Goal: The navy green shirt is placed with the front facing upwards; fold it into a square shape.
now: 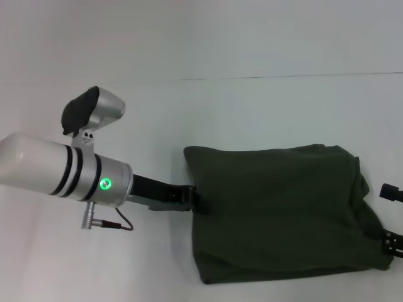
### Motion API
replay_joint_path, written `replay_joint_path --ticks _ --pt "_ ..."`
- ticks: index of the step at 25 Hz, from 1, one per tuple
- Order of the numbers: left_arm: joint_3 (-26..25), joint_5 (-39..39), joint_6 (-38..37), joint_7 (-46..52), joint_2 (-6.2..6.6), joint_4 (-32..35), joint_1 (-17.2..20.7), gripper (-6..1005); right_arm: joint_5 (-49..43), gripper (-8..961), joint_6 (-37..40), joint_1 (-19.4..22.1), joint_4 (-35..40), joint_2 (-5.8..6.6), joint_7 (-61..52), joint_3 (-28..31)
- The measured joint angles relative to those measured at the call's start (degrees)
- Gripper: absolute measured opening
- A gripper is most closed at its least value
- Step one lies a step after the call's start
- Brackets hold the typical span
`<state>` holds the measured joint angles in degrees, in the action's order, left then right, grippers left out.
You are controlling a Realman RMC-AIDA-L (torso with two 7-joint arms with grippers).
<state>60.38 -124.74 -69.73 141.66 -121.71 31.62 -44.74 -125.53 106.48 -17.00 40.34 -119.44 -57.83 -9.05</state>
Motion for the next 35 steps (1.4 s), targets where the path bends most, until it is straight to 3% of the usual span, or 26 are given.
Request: replay_joint_path --ticks 9,11,14,24,30,35 --pt "-1.41 -0.01 -2.74 0.57 1.36 7.43 4.71 28 0.14 869 -0.39 0.01 -0.15 -0.04 0.00 0.00" --pt "-4.40 -0.58 -3.96 0.38 2.17 10.04 6.84 28 0.19 869 -0.44 -0.07 -0.18 -0.06 0.00 0.00" --pt "-7.45 -2.53 -4.36 -0.01 2.41 10.16 7.49 28 0.24 869 -0.49 -0.23 -0.25 -0.08 0.00 0.00" --pt "-12.73 -4.14 -6.84 -2.99 1.86 14.06 11.82 29 0.29 870 -1.32 -1.29 -0.97 -0.09 0.00 -0.02" --pt "-16.48 -4.00 -9.47 -3.67 2.19 13.53 11.81 29 0.29 870 -1.34 -1.86 -0.97 -0.08 0.00 -0.19" --pt "-18.81 -4.31 -9.67 -5.47 2.24 13.99 12.51 86 0.21 869 -1.33 -2.38 -0.97 -0.08 -0.05 -0.40"
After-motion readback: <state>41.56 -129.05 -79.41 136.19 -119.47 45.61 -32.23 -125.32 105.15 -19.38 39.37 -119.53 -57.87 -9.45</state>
